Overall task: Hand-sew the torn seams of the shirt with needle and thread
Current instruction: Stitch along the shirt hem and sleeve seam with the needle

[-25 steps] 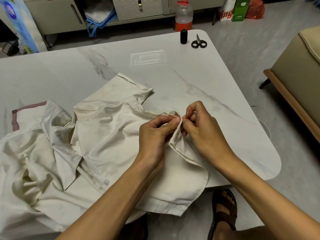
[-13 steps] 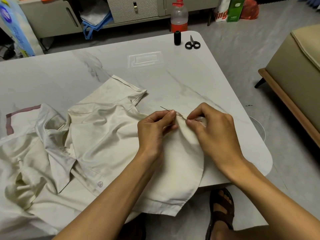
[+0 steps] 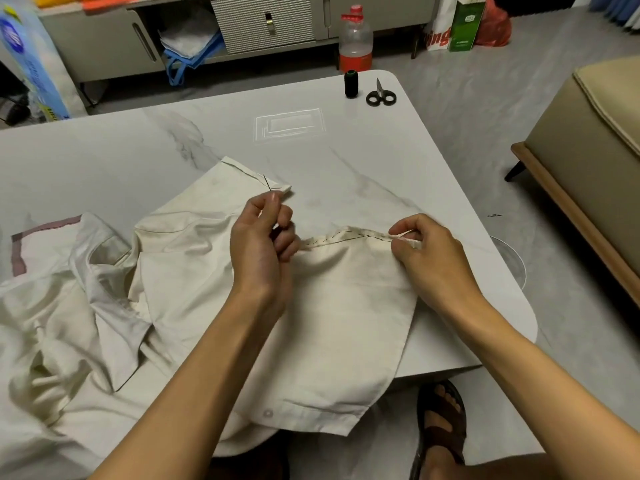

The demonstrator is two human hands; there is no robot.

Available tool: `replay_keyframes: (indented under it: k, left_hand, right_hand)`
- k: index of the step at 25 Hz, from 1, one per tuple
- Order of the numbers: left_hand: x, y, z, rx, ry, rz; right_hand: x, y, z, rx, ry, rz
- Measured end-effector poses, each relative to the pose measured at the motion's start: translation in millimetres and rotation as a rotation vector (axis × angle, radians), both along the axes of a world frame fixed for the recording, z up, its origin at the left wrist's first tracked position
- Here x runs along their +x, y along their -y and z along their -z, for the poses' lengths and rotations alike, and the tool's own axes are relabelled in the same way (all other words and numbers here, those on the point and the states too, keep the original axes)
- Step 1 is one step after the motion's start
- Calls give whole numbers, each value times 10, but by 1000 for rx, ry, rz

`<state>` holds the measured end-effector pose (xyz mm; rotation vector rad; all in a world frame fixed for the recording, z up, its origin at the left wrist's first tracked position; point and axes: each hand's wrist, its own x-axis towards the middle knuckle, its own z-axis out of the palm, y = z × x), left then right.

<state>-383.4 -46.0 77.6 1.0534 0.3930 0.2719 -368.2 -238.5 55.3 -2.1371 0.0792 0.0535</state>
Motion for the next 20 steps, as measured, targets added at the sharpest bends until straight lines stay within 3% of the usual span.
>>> replay_keyframes:
  k: [3, 6, 10, 14, 16, 20]
  left_hand:
    - [-129, -172, 5, 647, -72, -90]
    - [-265, -365, 20, 1150, -98, -164]
    - [-375, -684, 26, 1515, -182, -253]
    - [-438, -732, -64, 1594, -207, -299]
    - [-426, -736, -48, 1504, -176, -236]
    - [-366, -602, -29, 747, -106, 53]
  right_hand:
    - [42, -8, 49, -28, -20, 34]
    - [59, -47, 81, -42, -34, 41]
    - [62, -63, 95, -66, -12, 41]
    - [90, -60, 41, -92, 20, 30]
    - [103, -66, 32, -101, 44, 35]
    - [109, -78, 86, -150, 84, 53]
